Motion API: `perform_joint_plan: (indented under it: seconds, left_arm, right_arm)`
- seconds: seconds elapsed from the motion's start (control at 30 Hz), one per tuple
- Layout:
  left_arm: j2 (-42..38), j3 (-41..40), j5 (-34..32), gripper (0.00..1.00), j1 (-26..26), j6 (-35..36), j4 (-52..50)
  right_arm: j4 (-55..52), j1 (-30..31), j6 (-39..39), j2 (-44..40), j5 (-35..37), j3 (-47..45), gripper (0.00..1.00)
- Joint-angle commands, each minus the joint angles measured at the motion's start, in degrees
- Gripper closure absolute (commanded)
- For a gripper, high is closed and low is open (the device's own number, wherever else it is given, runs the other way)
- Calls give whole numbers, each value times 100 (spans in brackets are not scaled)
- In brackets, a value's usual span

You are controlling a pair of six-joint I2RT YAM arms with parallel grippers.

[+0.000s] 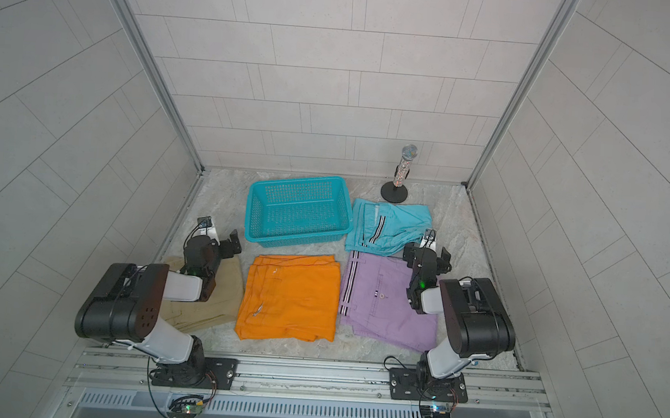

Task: Put the folded long pants in the basket
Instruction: Pick up the long pant at the center of the board.

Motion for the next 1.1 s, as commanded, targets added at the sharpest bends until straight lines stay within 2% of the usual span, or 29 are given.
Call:
perform_joint_plan:
  seconds: [0.0, 0.13, 0.17, 0.23, 0.27, 0.33, 0.37, 0.4, 0.43, 0.5, 0.53, 0.57, 0.63, 0.73, 0.83, 0.9, 0.97, 1.07]
  left_arm:
    - [-102, -75, 156, 0, 88, -66, 124]
    - [-109, -73, 141, 0, 80, -58, 121]
    - [-146, -95, 87, 0, 68, -53, 150]
    - [-414, -383, -167, 0, 32, -62, 514]
    - [-805, -590, -259, 0, 19, -101, 557]
    - [-1936, -723, -692, 0, 19, -445, -415]
    - [-2749, -601, -1016, 0, -2, -715, -1445]
    - [-3507, -377, -1366, 0, -50, -1002, -2592]
    - [-4097, -207, -1687, 0, -128, -1200, -3312]
    - [-5054, -20, -2405, 0, -412, -1684, -4089]
    - [-5303, -2, -2354, 0, -481, -1880, -4299]
    - [-5463, 27, -2036, 0, -490, -2006, -4490]
    - [-5443, 407, -1605, 0, -490, -2164, -5252]
    - [-5083, 1338, -1166, 0, -489, -2172, -6621]
    - [-4690, 2169, -567, 0, -484, -2371, -7775]
    - [-4455, 2678, -362, 0, -491, -2538, -8560]
    - [-4126, 2919, 145, 0, -488, -2456, -8908]
    - [-3548, 3209, 984, 0, -490, -2463, -9290]
  right_arm:
    - [27, -11, 57, -44, 60, -4, 0]
    - [84, 0, 28, -62, 85, -35, 0]
    - [165, 115, -23, -97, 379, -63, 0]
    - [502, 286, -223, -190, 368, -287, 0]
    - [929, 327, -294, -158, 354, -465, 0]
    - [1521, 407, -443, -83, 375, -717, 0]
    - [1629, 432, -475, -113, 398, -761, 0]
    - [1605, 633, -553, -269, 1072, -755, 0]
    - [1281, 803, -585, -573, 1713, -672, 0]
    - [-42, 851, -509, -1541, 1802, -416, 0]
    - [-787, 851, -293, -1986, 1812, -229, 0]
    - [-1677, 851, 59, -2472, 1813, 14, 0]
    - [-3361, 857, 717, -3292, 1688, 542, 0]
    - [-5599, 884, 1645, -4242, 1153, 1235, 0]
    - [-6923, 960, 2351, -4749, -119, 1656, 0]
    - [-7585, 1074, 2767, -4605, -1361, 1956, 0]
    - [-8016, 1424, 3037, -4211, -2249, 2160, 0]
    - [-8183, 2398, 3271, -3611, -2893, 2300, 0]
